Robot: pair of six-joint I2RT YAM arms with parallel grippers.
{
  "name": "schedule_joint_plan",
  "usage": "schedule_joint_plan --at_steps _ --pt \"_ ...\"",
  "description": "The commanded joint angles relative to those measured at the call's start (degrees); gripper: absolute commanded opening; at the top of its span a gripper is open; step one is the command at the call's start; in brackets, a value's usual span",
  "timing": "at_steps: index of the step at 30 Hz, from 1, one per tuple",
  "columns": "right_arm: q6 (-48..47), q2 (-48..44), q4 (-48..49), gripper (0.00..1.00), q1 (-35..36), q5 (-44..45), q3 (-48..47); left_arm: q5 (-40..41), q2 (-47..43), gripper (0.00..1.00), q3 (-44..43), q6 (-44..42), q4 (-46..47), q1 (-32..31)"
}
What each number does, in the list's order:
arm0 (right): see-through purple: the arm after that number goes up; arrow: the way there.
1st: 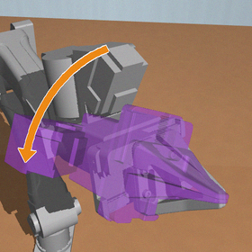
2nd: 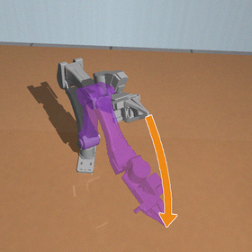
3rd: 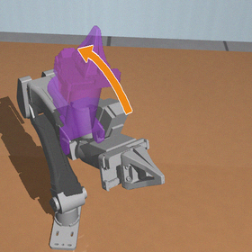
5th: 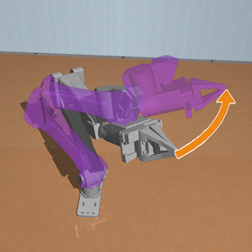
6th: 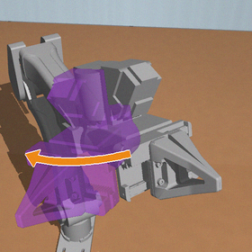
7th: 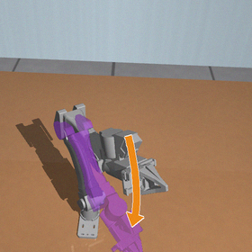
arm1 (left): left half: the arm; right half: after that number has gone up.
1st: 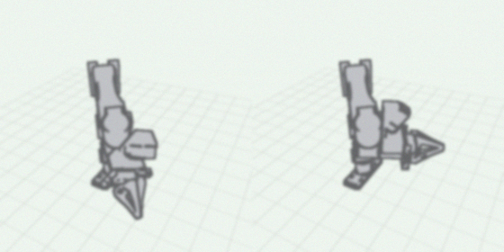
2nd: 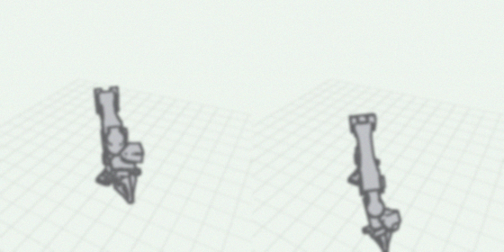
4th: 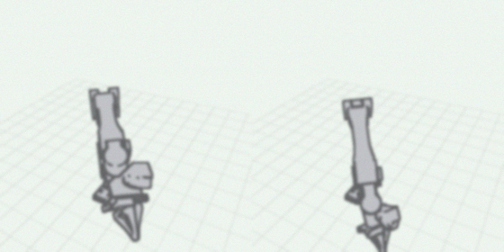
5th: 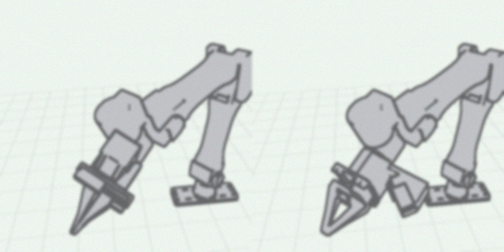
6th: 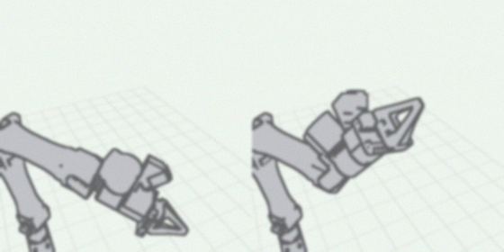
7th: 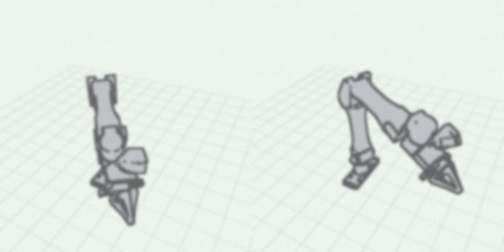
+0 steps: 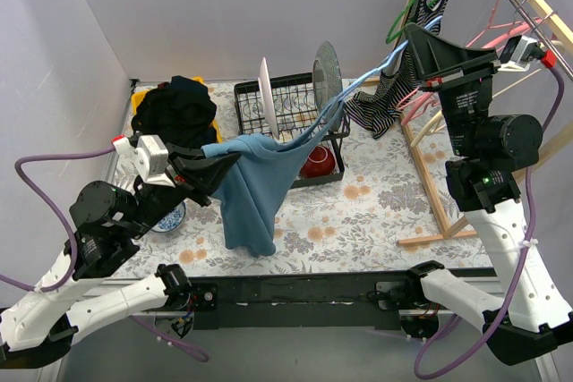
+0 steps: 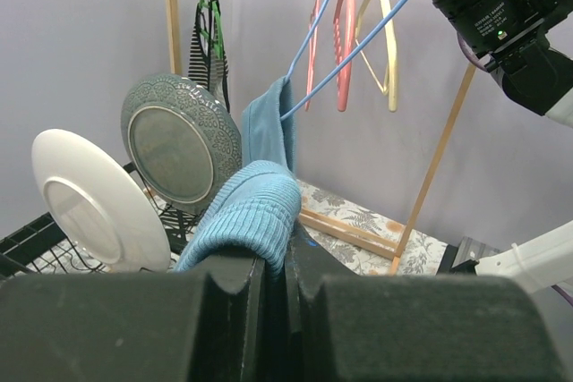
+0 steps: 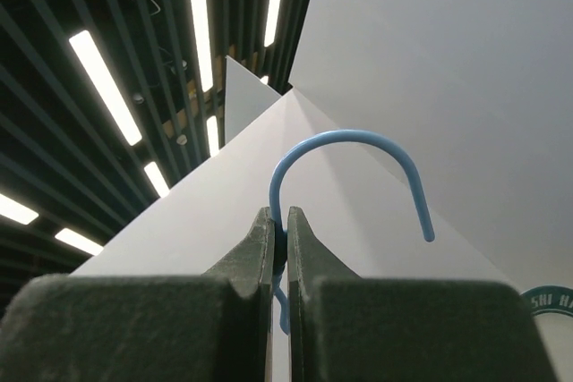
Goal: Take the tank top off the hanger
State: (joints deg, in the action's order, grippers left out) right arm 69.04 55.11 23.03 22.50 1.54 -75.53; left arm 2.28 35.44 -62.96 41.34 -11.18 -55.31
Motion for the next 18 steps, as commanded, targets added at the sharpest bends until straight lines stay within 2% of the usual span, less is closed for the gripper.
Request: schedule_joint_plan --at_steps 1,5,8,12,18 --pt "8.0 0.0 6.5 0.01 -0.3 1.6 -0.6 1.8 -0.5 0.0 -0.6 -0.5 0.3 0.0" --pt "12.2 1.3 10.0 0.01 -0.3 0.2 0.1 3.2 -0.5 0.0 -0.3 -0.6 -0.8 0.0" --pt "8.3 0.8 6.9 0.01 -0.4 0.4 -2.3 5.7 -0.4 0.0 -0.4 -1.3 -0.9 0.0" --pt "8.7 0.3 6.3 0.01 -0.3 0.1 -2.9 8.1 0.7 0.0 -2.0 -2.8 -1.1 0.0" --pt "15.5 1.7 4.8 0.01 -0.4 -7.7 -4.0 12.9 2.8 0.0 -2.7 -4.3 -2.4 0.0"
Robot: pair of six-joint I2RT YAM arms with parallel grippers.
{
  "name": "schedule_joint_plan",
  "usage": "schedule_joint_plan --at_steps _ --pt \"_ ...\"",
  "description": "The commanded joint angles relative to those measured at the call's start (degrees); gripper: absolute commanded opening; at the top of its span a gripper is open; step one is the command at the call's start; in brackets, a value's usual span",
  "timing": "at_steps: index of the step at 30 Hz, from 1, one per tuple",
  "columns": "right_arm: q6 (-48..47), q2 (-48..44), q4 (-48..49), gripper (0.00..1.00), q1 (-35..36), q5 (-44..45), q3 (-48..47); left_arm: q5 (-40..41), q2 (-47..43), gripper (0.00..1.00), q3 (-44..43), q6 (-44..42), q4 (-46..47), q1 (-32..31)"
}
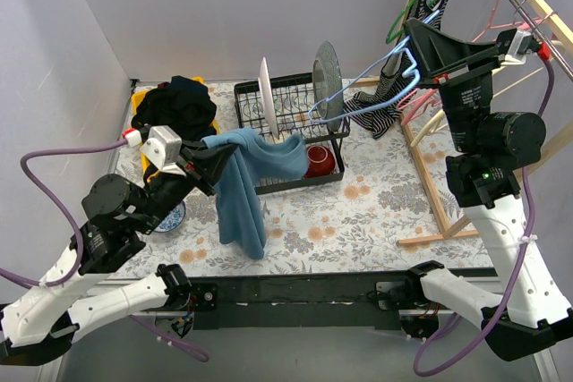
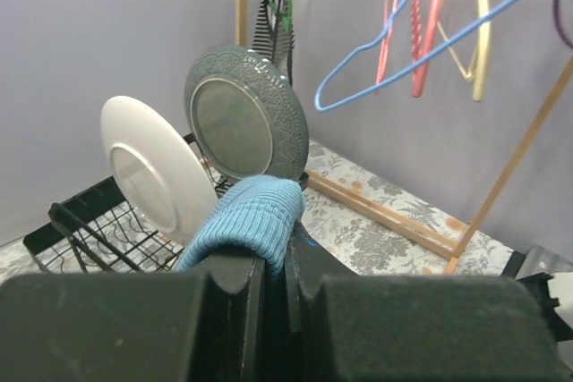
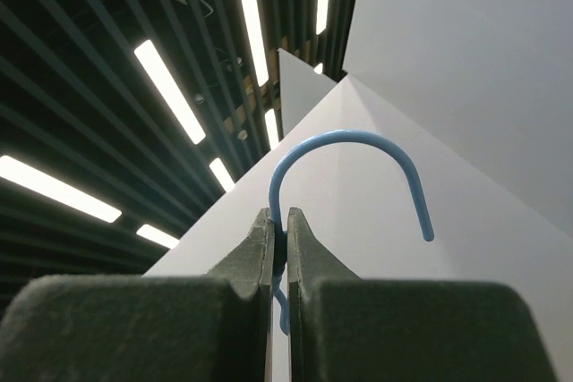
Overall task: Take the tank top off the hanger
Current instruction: Remove the tank top from the hanger, then place the tank top in the bin.
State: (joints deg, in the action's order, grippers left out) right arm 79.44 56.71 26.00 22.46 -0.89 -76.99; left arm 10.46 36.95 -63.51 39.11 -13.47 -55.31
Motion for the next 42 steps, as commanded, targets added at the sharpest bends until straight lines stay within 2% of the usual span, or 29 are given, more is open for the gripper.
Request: schedule_joint_plan --at_steps 1,5,9,13,17,18,25,27,29,34,36,37,38,39,40,41,42 --pt "4.4 -0.5 1.7 0.01 -0.3 -5.7 -2.5 5.4 1.4 0.0 -2.1 -2.7 -0.2 -0.1" --pt "-1.3 -2.6 -1.4 0.01 -0.3 -3.9 -3.4 6.5 0.9 0.0 -3.2 -3.1 -0.5 -0.1" --pt "-7.1 -5.0 -1.0 0.01 -0.3 -3.1 -2.1 6.8 1.0 0.0 -7.8 -4.0 -0.9 0.0" --pt "-8.3 -7.9 -0.7 0.01 -0.4 -1.8 2.0 13.2 3.1 0.0 -12.2 -9.9 -0.9 -0.1" --pt "-9.6 -8.5 -1.2 0.01 -0.3 -1.9 3.7 20.3 5.8 0.0 -14.3 -19.6 4.2 0.0" --pt "-10.0 -8.6 -1.3 0.01 -0.3 -2.1 3.8 22.1 6.0 0.0 -14.4 -24.5 6.2 -0.1" --pt "-12.6 -9.8 -2.2 0.01 -0.3 -1.3 4.8 32.2 10.9 0.0 -15.0 -45.6 25.2 0.0" --pt "-13.1 -10.0 -1.9 0.01 -0.3 -1.1 5.4 31.5 11.8 0.0 -13.1 -46.8 28.1 0.0" --pt "-13.5 -10.6 -1.8 0.01 -0.3 -1.0 6.0 30.9 12.7 0.0 -13.1 -44.5 27.5 -0.1" --pt "-14.5 -11.2 -2.4 0.01 -0.4 -1.0 6.6 33.7 17.5 0.0 -12.7 -45.5 29.6 1.3" --pt "-15.1 -11.5 -2.9 0.01 -0.4 -1.0 6.5 31.9 20.4 0.0 -15.3 -39.8 26.4 6.8" --pt "-15.4 -11.9 -3.1 0.01 -0.3 -1.0 6.5 27.7 21.8 0.0 -17.0 -35.9 20.0 10.0" --pt "-16.5 -12.1 -3.1 0.01 -0.3 -1.0 6.6 24.4 23.2 0.0 -18.7 -32.2 16.2 18.4" --pt "-16.9 -12.7 -3.8 0.01 -0.3 -0.5 6.9 21.6 24.6 0.0 -20.3 -24.1 12.1 23.0" --pt "-17.5 -13.0 -4.1 0.01 -0.3 -0.1 6.9 19.2 27.9 0.0 -23.6 -21.1 6.1 27.4" --pt "-18.3 -13.4 -4.2 0.01 -0.3 0.2 7.2 17.5 29.3 0.0 -24.7 -18.9 4.3 34.1" --pt "-18.7 -13.9 -4.4 0.01 -0.3 0.6 7.4 18.0 30.6 0.0 -25.7 -16.3 3.2 36.4"
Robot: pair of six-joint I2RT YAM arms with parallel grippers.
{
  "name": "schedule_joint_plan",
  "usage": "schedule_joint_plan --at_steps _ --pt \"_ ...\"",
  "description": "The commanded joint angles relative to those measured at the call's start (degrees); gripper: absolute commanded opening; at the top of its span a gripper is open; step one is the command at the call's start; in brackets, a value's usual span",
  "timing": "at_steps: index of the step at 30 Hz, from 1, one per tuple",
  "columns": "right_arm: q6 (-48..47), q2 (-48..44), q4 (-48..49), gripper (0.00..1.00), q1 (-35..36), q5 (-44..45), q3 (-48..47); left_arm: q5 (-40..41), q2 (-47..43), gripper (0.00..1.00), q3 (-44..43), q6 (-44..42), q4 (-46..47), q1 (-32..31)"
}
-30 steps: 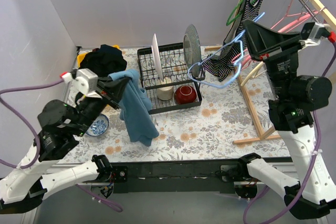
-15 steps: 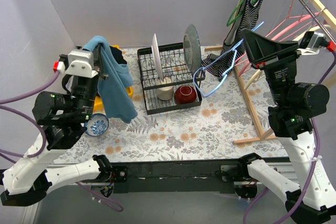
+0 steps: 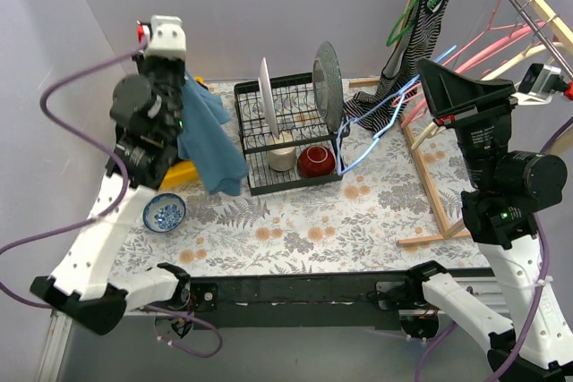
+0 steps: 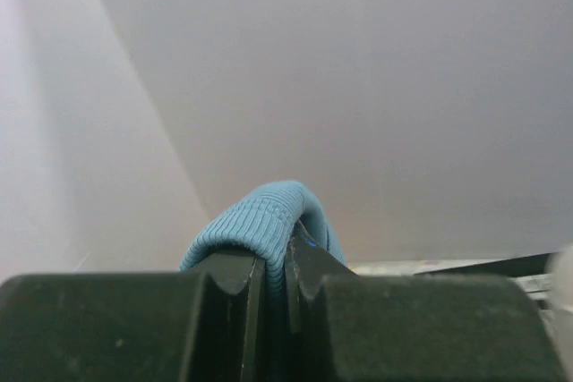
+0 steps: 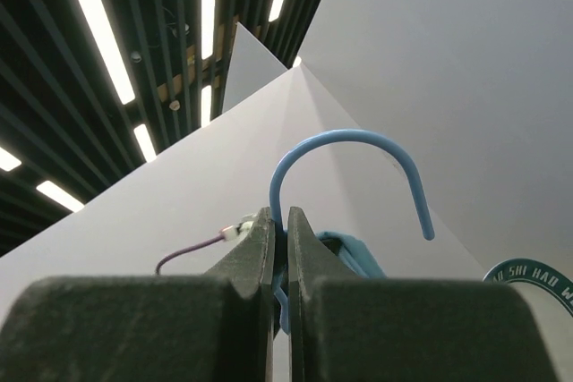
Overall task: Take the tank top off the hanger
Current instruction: Place the tank top in the bin.
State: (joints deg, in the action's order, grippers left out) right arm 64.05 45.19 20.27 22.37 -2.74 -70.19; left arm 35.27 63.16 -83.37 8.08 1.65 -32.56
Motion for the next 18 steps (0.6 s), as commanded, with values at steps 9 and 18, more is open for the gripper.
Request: schedule_joint_plan --at_steps 9,18 --pt "-5.8 -2.8 -0.6 0.01 -0.2 2.5 0.7 -9.5 12.7 0.0 -9.7 21.9 -10.7 28.2" --pt "-8.1 -4.7 0.0 0.01 -0.2 5.2 3.5 -21.9 13.6 0.0 0.5 30.8 -10.4 29.2"
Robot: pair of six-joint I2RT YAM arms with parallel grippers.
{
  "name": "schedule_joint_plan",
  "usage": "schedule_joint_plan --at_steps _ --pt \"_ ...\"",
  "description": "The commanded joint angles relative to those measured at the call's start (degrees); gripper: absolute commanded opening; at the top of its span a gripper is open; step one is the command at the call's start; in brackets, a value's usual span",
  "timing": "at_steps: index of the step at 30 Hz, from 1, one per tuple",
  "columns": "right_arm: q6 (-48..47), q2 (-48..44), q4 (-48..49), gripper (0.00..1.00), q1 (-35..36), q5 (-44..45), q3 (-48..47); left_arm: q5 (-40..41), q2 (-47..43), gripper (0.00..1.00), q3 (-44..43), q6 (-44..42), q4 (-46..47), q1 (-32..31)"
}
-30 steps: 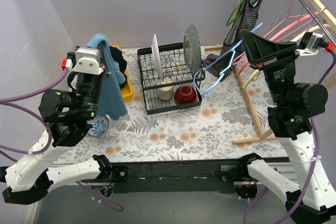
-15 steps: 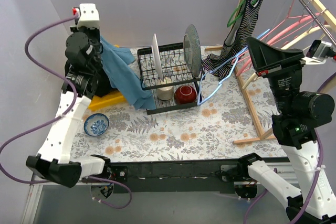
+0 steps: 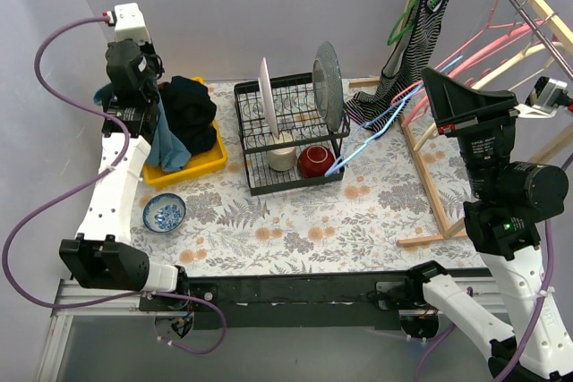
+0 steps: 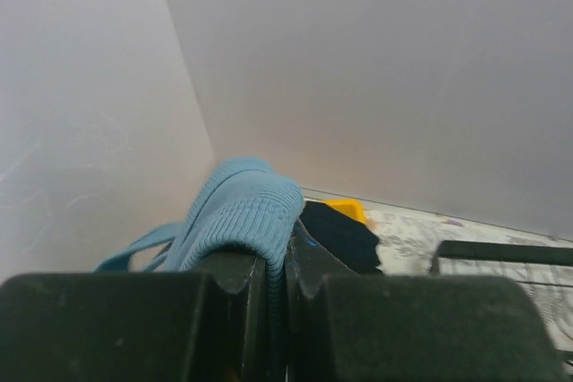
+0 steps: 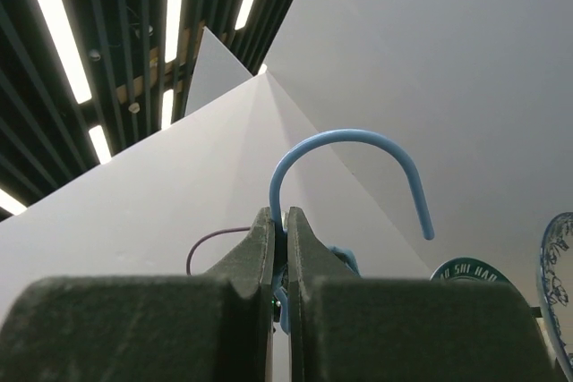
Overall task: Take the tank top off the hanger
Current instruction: Place the tank top in the bin.
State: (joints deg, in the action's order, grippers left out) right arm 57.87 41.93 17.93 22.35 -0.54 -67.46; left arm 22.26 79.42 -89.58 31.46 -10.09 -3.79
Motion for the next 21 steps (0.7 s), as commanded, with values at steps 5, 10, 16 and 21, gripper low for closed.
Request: schedule_joint_plan --at_steps 5,10,16,21 --pt "-2.3 -1.9 2.0 0.01 -0.2 2.9 1.7 -17.9 -3.7 0.0 15.2 15.5 3.7 1.2" --pt "-2.8 -2.5 1.7 0.01 -0.3 3.3 2.2 -22.2 -5.5 0.0 18.6 18.5 8.1 2.5" --pt "-3.0 -2.6 1.6 0.01 -0.2 3.4 1.7 -31.0 -4.5 0.0 13.4 22.0 6.8 3.7" --pt "-2.7 -2.6 1.6 0.01 -0.2 3.1 1.7 -36.4 -2.4 0.0 17.1 26.2 8.6 11.4"
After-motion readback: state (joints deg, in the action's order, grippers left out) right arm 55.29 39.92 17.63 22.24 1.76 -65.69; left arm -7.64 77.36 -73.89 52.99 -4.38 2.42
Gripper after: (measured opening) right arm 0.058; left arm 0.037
